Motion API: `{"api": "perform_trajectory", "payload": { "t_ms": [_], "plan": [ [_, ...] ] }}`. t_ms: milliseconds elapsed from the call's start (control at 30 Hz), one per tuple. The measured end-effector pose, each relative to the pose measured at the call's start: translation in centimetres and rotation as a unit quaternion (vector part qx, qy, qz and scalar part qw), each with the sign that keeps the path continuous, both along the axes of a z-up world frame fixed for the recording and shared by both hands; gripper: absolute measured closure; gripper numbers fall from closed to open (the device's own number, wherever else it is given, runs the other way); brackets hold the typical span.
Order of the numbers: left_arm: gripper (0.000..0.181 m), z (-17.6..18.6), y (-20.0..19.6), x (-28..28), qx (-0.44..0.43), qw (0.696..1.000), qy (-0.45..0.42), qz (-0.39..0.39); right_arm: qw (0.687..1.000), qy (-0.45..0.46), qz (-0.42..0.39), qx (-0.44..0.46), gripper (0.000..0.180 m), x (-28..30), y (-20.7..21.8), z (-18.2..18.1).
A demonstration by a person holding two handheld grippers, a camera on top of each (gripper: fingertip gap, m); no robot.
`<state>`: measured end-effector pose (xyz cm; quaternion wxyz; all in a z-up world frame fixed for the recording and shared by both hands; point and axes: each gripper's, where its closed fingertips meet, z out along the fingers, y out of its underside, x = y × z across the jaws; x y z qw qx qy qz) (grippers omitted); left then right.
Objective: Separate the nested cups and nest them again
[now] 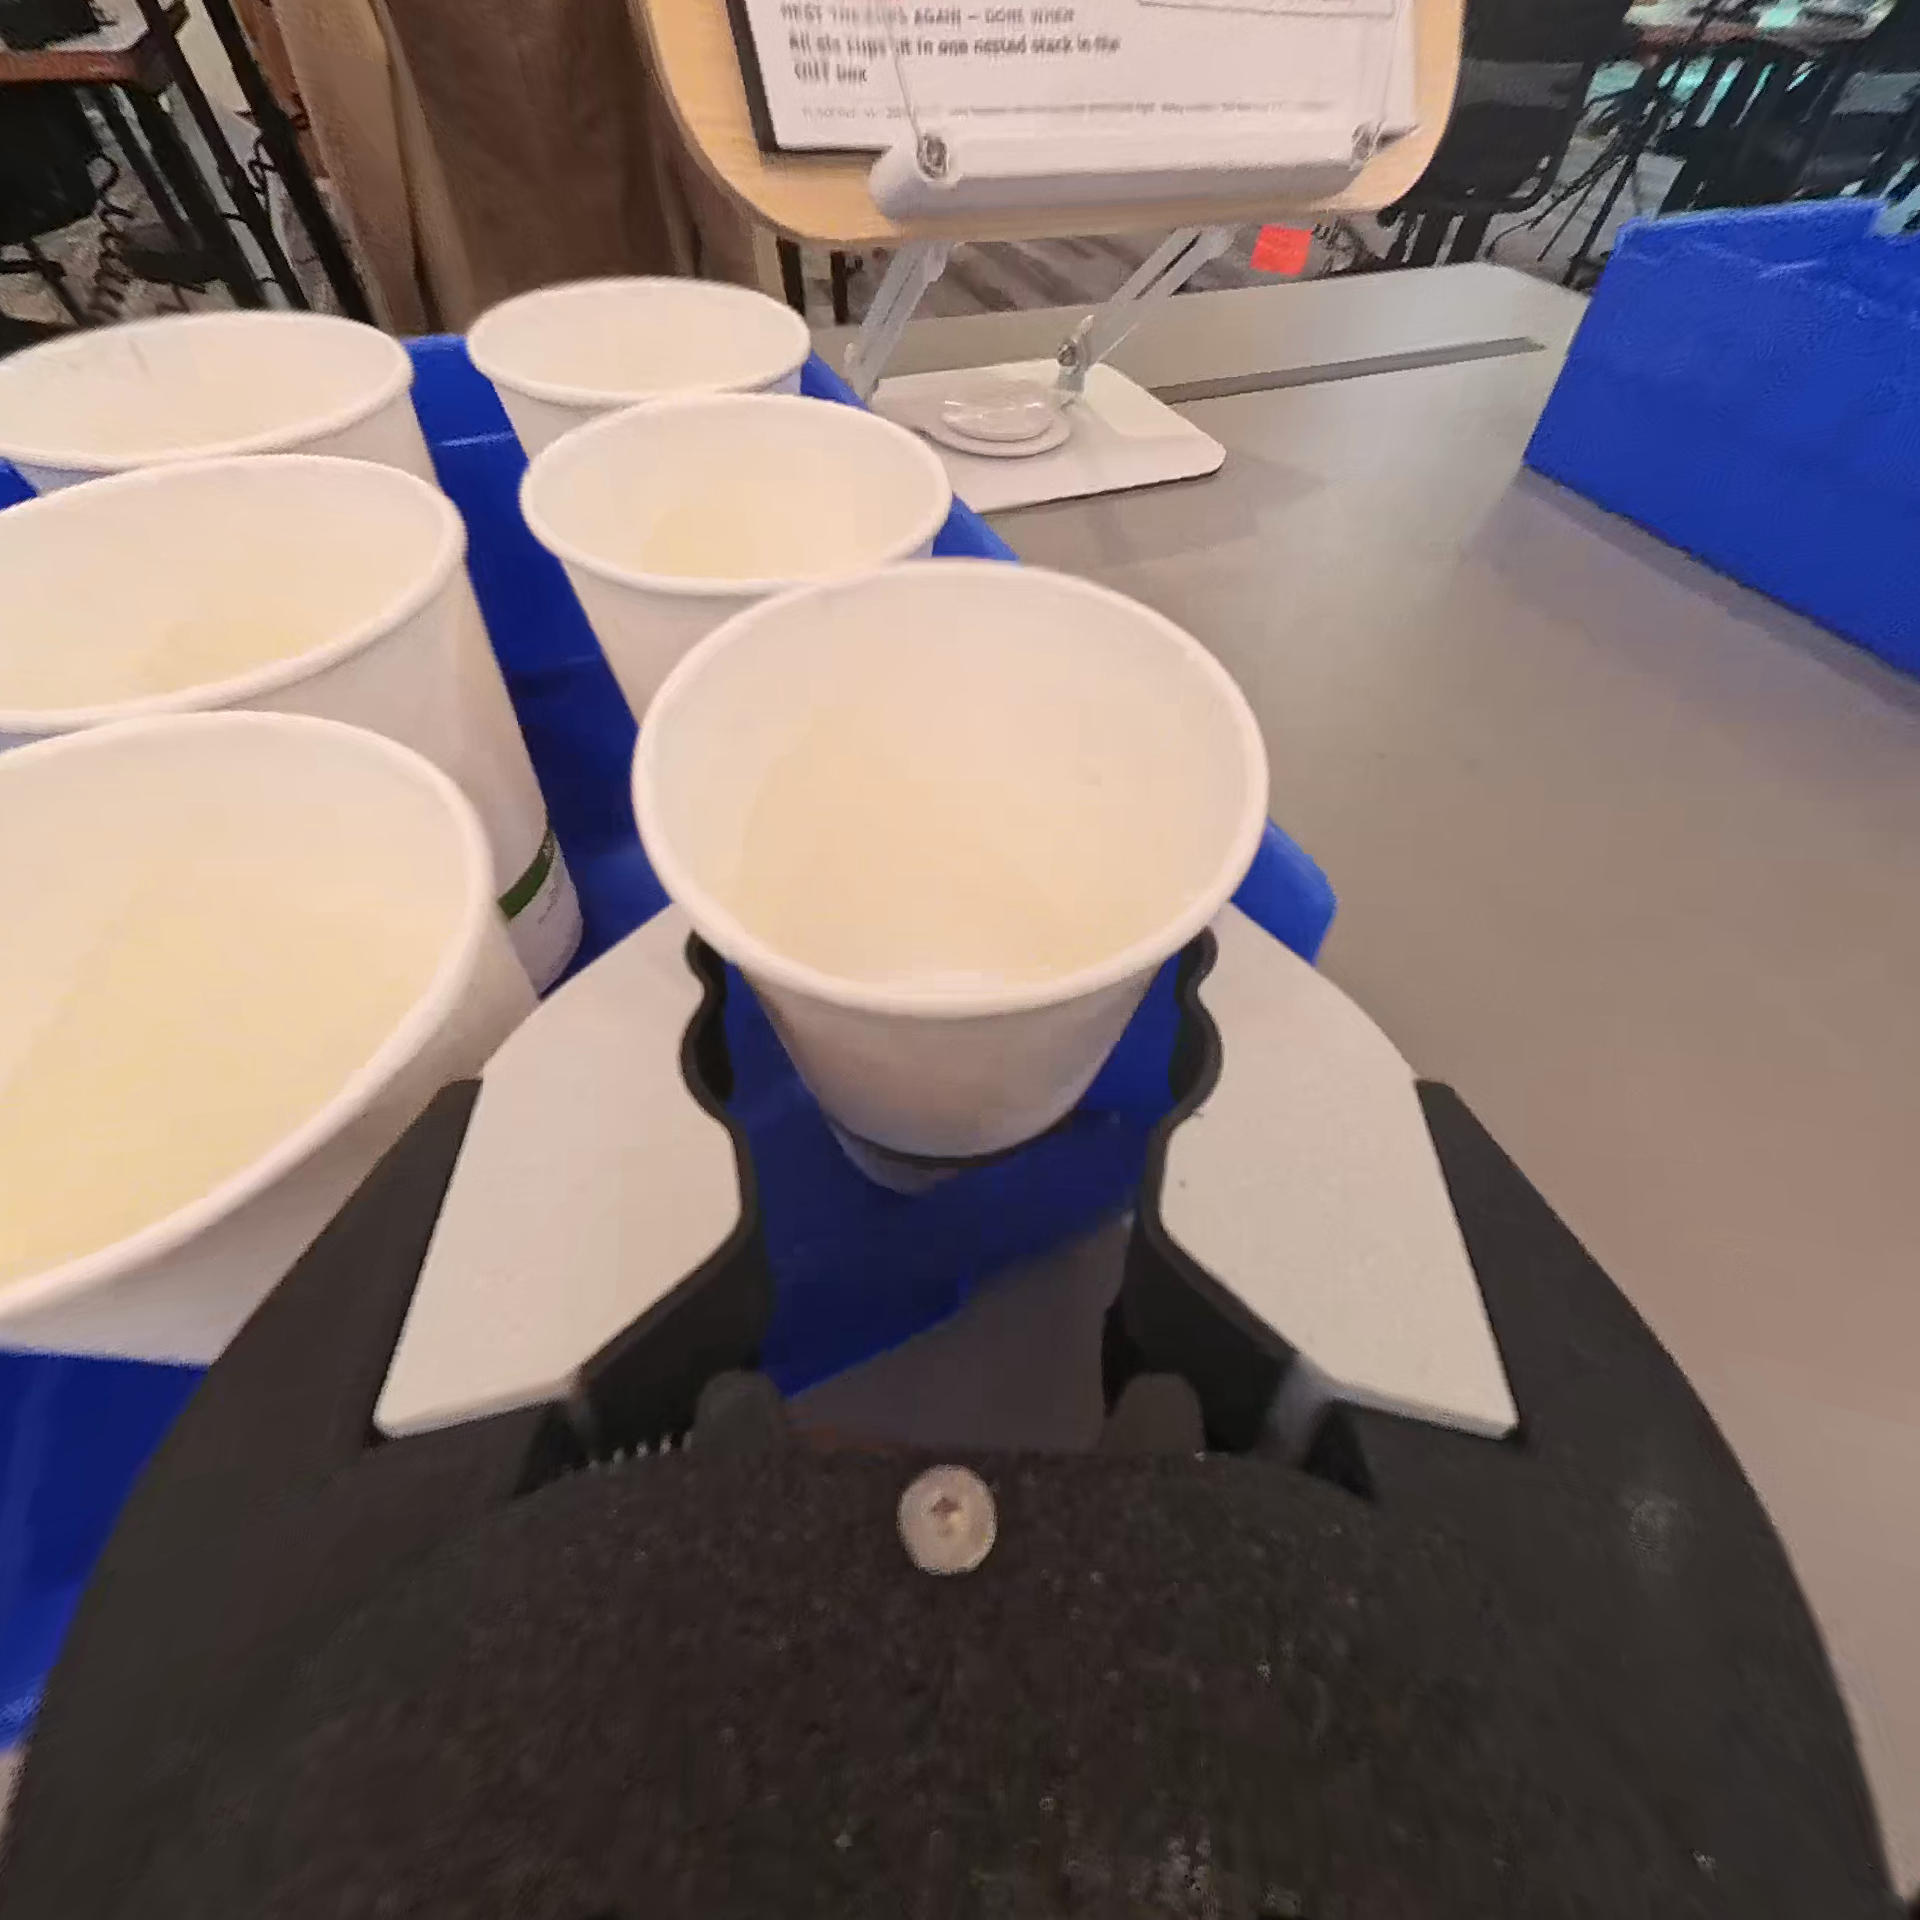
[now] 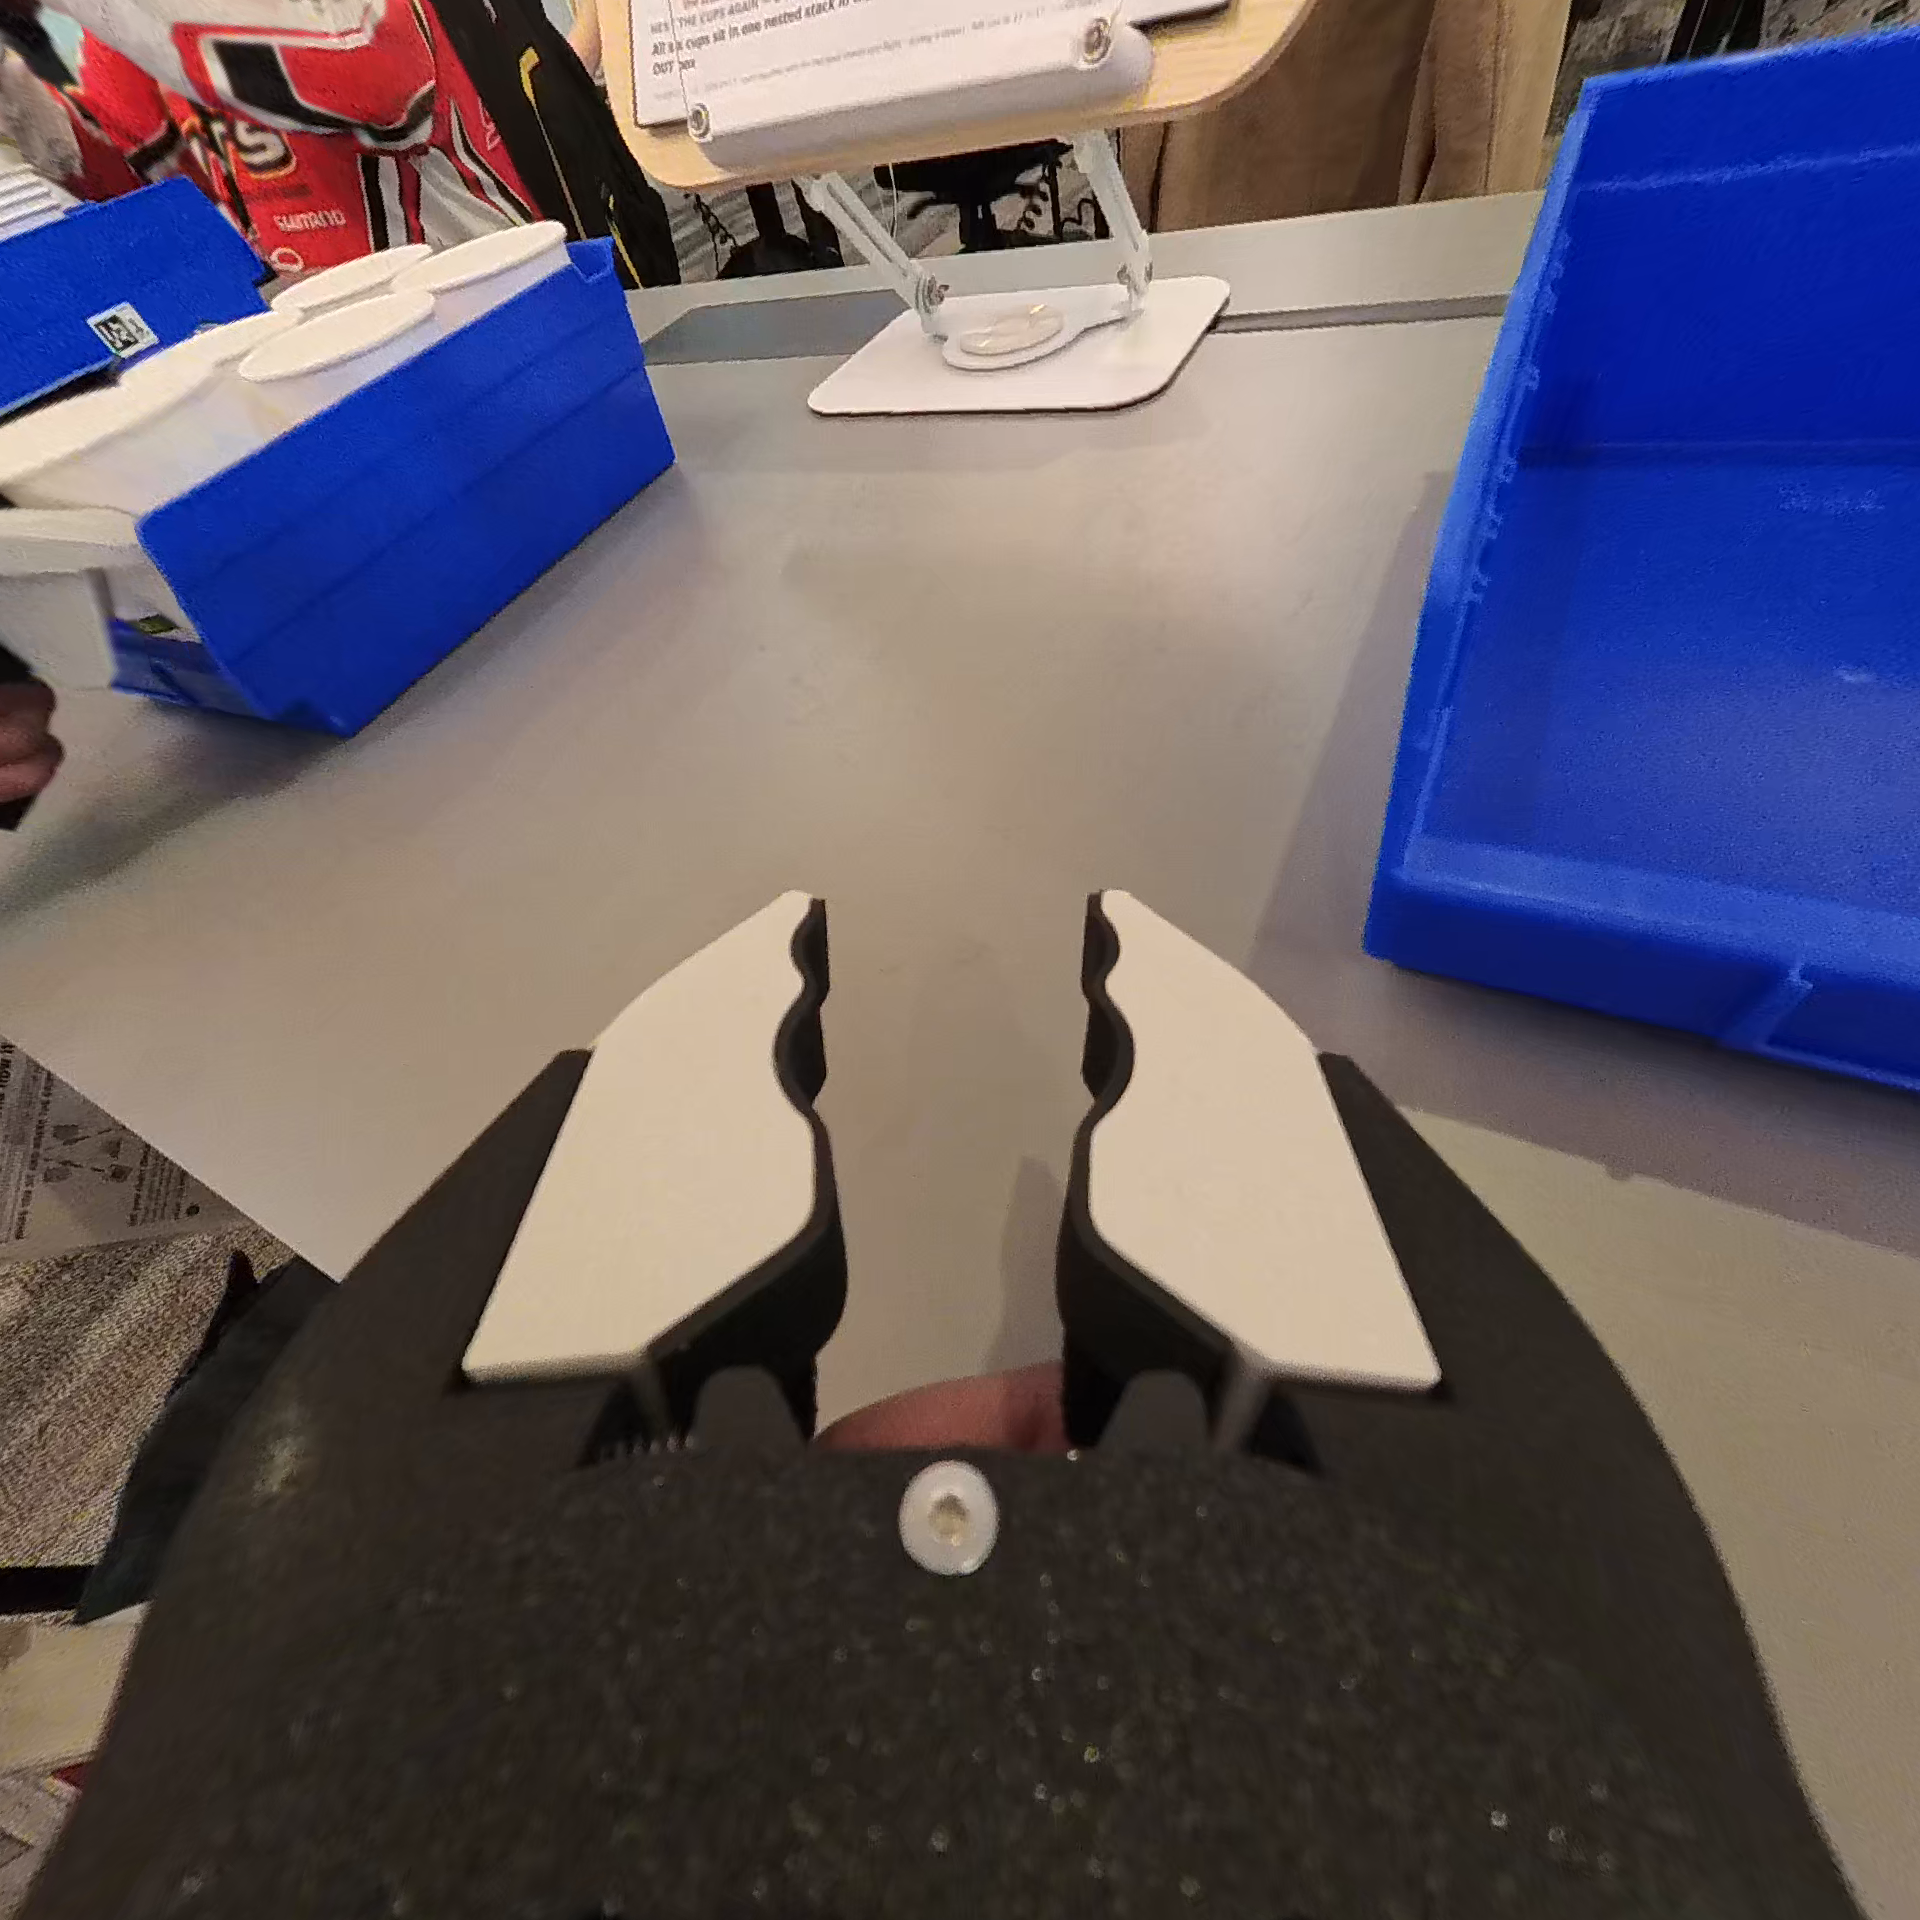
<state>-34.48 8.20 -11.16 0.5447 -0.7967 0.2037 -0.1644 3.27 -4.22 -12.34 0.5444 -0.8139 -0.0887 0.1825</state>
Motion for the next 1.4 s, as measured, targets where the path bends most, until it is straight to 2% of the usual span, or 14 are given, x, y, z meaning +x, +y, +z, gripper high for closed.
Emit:
{"api": "perform_trajectory", "payload": {
  "t_ms": [133,200,333,467,567,700,900,1100,1233,1300,1400],
  "plan": [
    [0.099,3.6,-2.5,-1.6,0.026,0.999,-0.034,-0.018,0.999,-0.025,0.012,0.017,0.132,0.3,0.3,0.8],
    [0.099,6.0,-4.1,-1.9,0.036,0.997,-0.048,-0.051,0.998,-0.037,0.037,0.028,0.131,0.2,0.7,1.3],
    [0.099,9.8,-5.9,-0.2,0.043,0.989,-0.036,-0.138,0.984,-0.078,0.137,0.083,0.129,-1.5,1.6,4.4],
    [0.099,11.8,-6.2,4.6,0.029,0.967,-0.040,-0.252,0.951,-0.115,0.261,0.123,0.112,-4.8,2.2,7.7],
    [0.099,11.5,-6.1,9.0,0.011,0.944,-0.017,-0.329,0.925,-0.094,0.339,0.145,0.106,-7.6,2.3,10.3],
    [0.099,10.1,-6.3,14.8,-0.011,0.910,0.026,-0.413,0.898,-0.094,0.408,0.134,0.096,-10.8,2.8,11.4],
    [0.099,8.5,-7.8,21.1,-0.029,0.862,0.068,-0.502,0.869,-0.171,0.455,0.096,0.085,-13.3,3.8,9.9],
    [0.099,6.7,-9.7,23.5,-0.050,0.826,0.112,-0.550,0.852,-0.187,0.482,0.080,0.084,-14.0,3.6,8.7],
    [0.098,6.1,-9.8,23.8,-0.052,0.830,0.113,-0.544,0.851,-0.189,0.484,0.080,0.086,-13.7,3.6,8.3],
    [0.101,6.6,-9.8,23.6,-0.042,0.843,0.084,-0.529,0.857,-0.180,0.476,0.084,0.086,-13.4,3.7,8.6],
    [0.091,7.6,-9.6,22.3,-0.015,0.882,0.024,-0.470,0.870,-0.184,0.447,0.092,0.087,-11.6,4.2,9.0]
  ]
}}
